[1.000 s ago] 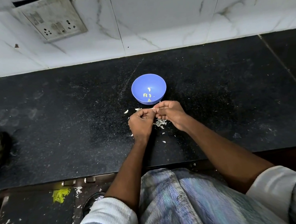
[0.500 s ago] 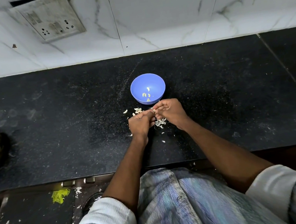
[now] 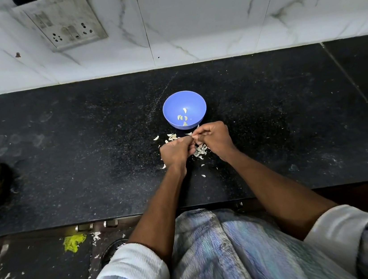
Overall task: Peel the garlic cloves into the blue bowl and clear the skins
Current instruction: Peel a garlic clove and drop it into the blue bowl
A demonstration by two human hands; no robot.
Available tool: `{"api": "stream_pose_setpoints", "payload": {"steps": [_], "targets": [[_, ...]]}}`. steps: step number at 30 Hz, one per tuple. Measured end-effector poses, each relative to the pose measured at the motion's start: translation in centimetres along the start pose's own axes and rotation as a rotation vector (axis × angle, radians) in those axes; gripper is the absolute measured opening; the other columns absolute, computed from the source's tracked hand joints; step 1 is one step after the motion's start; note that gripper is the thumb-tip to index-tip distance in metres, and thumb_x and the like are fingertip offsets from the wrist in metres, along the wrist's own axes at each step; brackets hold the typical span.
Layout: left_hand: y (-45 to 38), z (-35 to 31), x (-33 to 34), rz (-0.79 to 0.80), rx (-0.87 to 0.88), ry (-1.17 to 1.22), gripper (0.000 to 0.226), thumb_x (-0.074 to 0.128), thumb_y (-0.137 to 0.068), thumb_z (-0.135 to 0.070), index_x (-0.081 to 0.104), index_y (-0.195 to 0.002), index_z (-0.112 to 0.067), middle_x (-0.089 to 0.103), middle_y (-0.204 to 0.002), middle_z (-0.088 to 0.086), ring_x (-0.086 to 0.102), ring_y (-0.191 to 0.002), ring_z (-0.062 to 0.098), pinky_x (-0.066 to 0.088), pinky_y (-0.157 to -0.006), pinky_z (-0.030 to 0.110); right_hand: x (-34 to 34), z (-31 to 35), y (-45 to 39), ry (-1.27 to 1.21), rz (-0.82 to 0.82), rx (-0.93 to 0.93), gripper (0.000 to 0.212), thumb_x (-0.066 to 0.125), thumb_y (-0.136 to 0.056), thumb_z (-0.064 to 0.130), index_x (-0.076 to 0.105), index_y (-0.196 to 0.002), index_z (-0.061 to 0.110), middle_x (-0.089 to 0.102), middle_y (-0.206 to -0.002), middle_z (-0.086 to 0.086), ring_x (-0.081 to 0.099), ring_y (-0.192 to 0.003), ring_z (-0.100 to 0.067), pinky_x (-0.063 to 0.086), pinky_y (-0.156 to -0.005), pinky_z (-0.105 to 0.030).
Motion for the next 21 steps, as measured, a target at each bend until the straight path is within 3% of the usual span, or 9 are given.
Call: {"api": "stream_pose_setpoints", "payload": {"steps": [4, 8, 14, 21], "targets": [[0.6, -0.7, -0.2, -0.067, 0.132, -0.095, 0.008, 0.083, -0.081, -0.010, 0.082, -0.074, -0.007, 0.077, -0.071, 0.012, 0.068, -0.063, 0.018, 0.063, -0.073, 0.041, 0.1, -0.4, 0.0, -0.004, -0.009, 0.009, 0.016, 0.076, -0.085, -0.006, 0.081, -0.088, 0.009, 0.078, -0.077, -0.006, 0.075, -0.068, -0.021, 0.063, -0.074, -0.033], [1.1, -1.8, -0.4, -0.134, 0.274, -0.283, 0.011, 0.084, -0.078, -0.024, 0.082, -0.069, -0.019, 0.074, -0.061, -0.004, 0.067, -0.055, 0.009, 0.059, -0.064, 0.031, 0.2, -0.6, 0.2, -0.040, -0.017, 0.032, 0.016, 0.074, -0.085, -0.010, 0.080, -0.089, 0.004, 0.078, -0.078, -0.008, 0.074, -0.068, -0.017, 0.061, -0.070, -0.028], [1.4, -2.1, -0.4, -0.159, 0.358, -0.391, 0.013, 0.081, -0.083, -0.029, 0.084, -0.075, -0.018, 0.075, -0.065, -0.008, 0.066, -0.056, 0.003, 0.051, -0.059, 0.022, 0.6, -0.8, 0.4, -0.065, -0.024, 0.031, 0.014, 0.072, -0.086, -0.010, 0.080, -0.090, 0.002, 0.078, -0.080, -0.009, 0.076, -0.072, -0.019, 0.061, -0.071, -0.028], [0.4, -0.9, -0.2, -0.031, 0.281, -0.178, 0.014, 0.072, -0.093, -0.018, 0.084, -0.086, -0.016, 0.079, -0.076, 0.005, 0.065, -0.068, 0.013, 0.056, -0.068, 0.032, 0.9, -0.8, -0.2, -0.176, 0.007, 0.068, 0.009, 0.074, -0.087, -0.006, 0.077, -0.094, -0.001, 0.077, -0.083, -0.016, 0.071, -0.068, -0.015, 0.060, -0.070, -0.026]]}}
Point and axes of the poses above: each hand's wrist, its own y-axis away from the middle knuckle, its own x-axis out of the palm, z = x × y, the point moved 10 cm from there along -y, towards the middle knuckle
